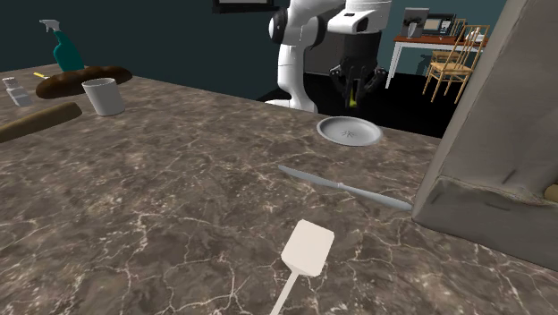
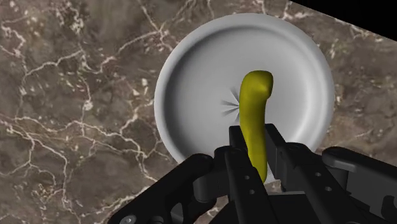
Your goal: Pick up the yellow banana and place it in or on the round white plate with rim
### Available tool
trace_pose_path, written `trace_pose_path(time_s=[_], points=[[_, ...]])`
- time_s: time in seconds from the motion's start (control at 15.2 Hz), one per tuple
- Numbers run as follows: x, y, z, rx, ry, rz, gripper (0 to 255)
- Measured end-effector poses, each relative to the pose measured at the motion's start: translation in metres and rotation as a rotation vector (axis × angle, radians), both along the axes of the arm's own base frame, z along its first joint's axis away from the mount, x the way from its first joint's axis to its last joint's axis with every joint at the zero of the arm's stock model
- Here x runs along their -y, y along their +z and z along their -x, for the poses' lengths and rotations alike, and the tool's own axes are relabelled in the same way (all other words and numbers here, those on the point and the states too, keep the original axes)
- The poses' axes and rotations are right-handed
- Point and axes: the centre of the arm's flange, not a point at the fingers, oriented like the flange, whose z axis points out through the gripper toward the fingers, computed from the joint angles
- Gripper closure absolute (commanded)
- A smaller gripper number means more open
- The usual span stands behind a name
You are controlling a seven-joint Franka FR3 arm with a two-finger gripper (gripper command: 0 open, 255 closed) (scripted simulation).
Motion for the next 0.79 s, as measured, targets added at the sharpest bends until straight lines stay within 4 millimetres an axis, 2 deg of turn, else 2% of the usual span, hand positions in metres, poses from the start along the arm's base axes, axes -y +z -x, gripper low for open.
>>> trace_pose_path(time_s=[0.2, 0.79], points=[[-0.007, -0.013, 0.002, 0.000, -0.001, 0.000, 255], [-0.007, -0.057, 0.002, -0.001, -0.002, 0.000, 255]])
